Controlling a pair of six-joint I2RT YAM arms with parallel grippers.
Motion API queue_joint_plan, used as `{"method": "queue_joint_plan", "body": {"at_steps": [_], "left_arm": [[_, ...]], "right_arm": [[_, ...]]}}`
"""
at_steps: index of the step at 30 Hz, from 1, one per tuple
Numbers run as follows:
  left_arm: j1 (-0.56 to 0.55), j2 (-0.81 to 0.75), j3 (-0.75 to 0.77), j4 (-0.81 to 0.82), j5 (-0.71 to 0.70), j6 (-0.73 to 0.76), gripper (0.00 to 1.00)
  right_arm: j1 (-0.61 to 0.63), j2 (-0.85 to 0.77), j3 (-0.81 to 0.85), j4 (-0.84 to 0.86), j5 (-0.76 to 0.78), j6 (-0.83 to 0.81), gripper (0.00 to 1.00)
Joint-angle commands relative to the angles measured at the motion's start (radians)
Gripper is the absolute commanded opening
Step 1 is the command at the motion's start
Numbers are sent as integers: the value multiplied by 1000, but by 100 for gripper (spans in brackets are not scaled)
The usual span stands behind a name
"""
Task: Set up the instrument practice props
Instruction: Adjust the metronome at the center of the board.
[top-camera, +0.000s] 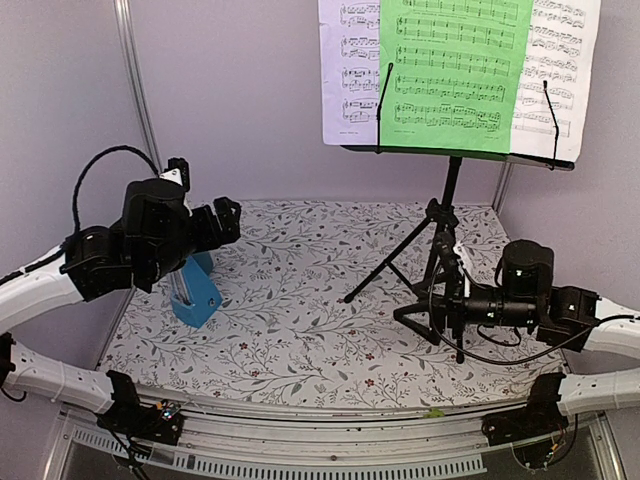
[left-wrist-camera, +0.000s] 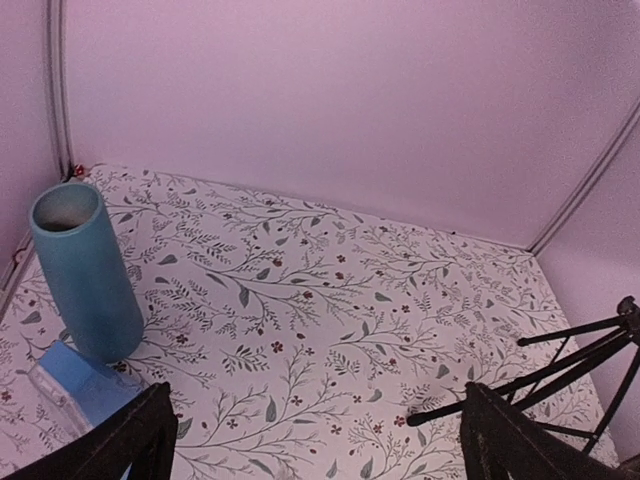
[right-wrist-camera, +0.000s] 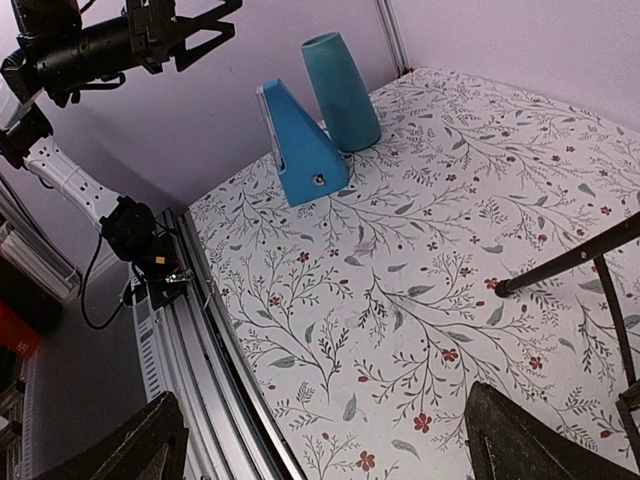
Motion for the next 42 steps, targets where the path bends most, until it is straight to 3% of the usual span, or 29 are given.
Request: {"method": "queue_joint_plan", "body": {"at_steps": [1,7,13,24,36,42], "left_arm": [[56,-9,6,-212,-82,-195,99],[253,-70,-97,-182,65,-193,99],[380,-69,-117,-139,106,-119,99],[640,-1,-235,117,401,16,99],[672,118,-377,294,550,-17,99],[553,129,-412,299,514,-102,99]], "right_arm": [[21,27,-58,111,-14,61,99],[25,48,-90,161,-25,69,99],[26,50,-116,169,-19,77,99],[28,32,-143,175,-17,86,99],[30,15,-172,175,-7,92,99],[31,28,-178,187,-8,93,99]]}}
